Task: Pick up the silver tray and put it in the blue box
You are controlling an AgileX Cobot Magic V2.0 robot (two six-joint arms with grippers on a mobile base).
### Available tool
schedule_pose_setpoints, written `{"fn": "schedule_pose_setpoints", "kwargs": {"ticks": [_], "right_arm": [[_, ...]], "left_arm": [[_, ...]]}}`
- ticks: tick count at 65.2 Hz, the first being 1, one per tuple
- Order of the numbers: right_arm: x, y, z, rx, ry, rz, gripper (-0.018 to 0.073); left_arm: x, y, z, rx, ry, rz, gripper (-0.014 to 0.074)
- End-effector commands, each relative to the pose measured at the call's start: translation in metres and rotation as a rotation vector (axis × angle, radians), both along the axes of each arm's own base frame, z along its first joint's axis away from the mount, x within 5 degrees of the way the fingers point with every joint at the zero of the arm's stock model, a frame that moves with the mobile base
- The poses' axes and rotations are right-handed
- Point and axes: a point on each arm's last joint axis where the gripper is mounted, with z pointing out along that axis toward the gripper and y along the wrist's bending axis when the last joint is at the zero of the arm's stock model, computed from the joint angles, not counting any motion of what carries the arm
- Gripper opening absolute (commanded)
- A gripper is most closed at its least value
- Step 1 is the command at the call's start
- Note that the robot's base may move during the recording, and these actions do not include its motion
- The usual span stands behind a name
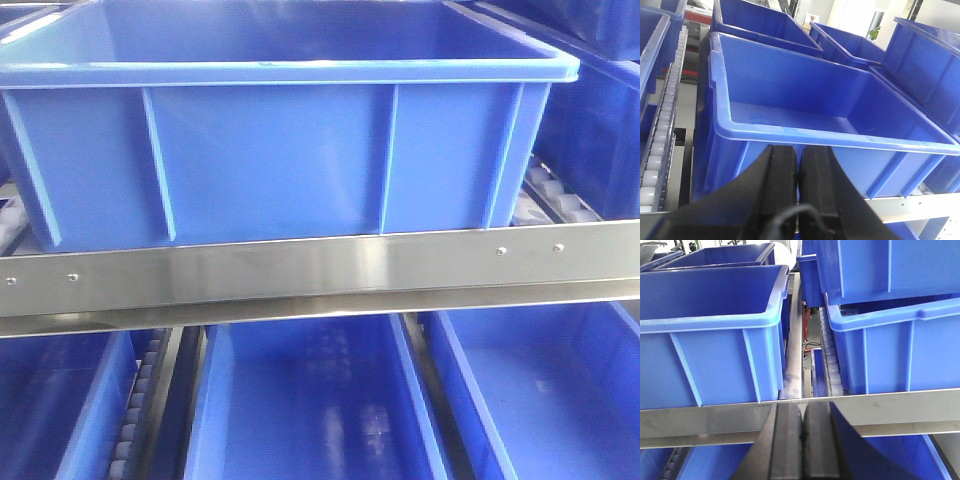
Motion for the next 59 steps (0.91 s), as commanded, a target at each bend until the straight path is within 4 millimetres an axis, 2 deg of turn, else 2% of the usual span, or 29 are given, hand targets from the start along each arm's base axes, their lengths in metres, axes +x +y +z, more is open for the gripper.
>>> {"fn": "schedule_pose_setpoints", "kwargs": {"ticks": [1,51,59], "right_arm": [[-0.0035,-0.0003,0.0139,-0.001,-0.113,-0.004,0.0052],[-0.0035,-0.0003,0.0139,-0.001,-0.113,-0.004,0.0052],[-0.0035,-0.0003,0.0139,-0.001,-0.113,-0.004,0.0052]], "left_arm": [[-0.0011,0.0011,0.0164,-0.043,-0.093,0.006,0.0001],[-0.0009,0.0011,0.0157,-0.041,-0.090,0.005,0.0001],[-0.0090,0.0087,0.0182,0.051,-0.171,0.099,0.0001]]}}
